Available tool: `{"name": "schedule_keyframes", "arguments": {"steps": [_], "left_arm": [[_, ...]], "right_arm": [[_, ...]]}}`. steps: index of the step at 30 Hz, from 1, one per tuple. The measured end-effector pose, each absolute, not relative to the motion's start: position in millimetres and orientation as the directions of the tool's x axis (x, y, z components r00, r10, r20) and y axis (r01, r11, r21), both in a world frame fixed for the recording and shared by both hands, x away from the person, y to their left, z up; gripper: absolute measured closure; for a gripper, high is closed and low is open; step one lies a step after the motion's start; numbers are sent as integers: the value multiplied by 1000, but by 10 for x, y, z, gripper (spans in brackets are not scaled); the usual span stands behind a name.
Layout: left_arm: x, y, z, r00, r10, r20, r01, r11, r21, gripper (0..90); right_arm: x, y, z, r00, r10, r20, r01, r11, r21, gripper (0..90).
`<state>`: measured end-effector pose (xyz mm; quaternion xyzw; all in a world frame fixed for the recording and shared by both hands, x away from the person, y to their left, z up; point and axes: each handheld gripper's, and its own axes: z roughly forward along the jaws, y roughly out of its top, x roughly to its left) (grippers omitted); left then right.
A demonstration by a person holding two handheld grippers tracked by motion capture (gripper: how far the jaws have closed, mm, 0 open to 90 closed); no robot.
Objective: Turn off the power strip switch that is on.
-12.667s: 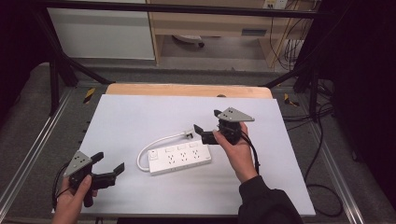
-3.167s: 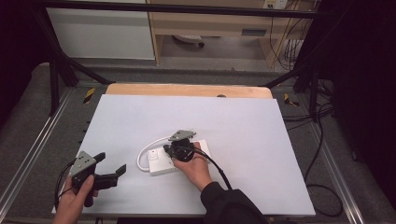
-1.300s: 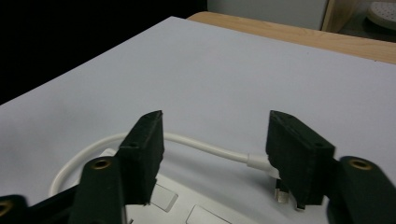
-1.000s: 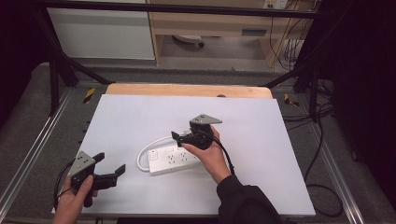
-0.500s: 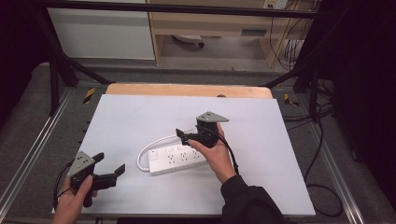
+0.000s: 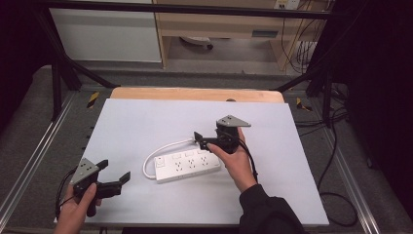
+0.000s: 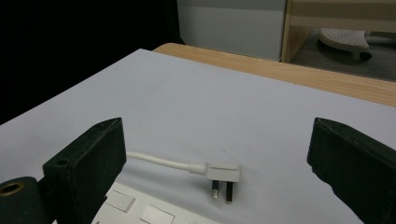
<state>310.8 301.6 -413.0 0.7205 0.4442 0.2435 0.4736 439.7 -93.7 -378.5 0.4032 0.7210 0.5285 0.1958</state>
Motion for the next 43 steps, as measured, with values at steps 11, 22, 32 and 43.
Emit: {"name": "schedule_keyframes", "arguments": {"steps": [11, 22, 32, 43], "left_arm": [[3106, 3017, -4132, 487, 871, -66, 410, -161, 898, 53], [3103, 3017, -4133, 485, 872, -67, 409, -158, 899, 53], [3099, 3019, -4132, 485, 872, -67, 408, -157, 900, 53], [3097, 3012, -4126, 488, 870, -67, 405, -158, 900, 53]], "right_arm": [[4333, -1199, -3777, -563, 815, 134, 371, 104, 923, 51], [4233, -1475, -3759, -526, 843, 115, 356, 96, 930, 50], [3993, -1859, -3889, -506, 858, 89, 350, 110, 930, 36], [3670, -2495, -4226, -410, 909, 67, 415, 121, 902, 49]]}}
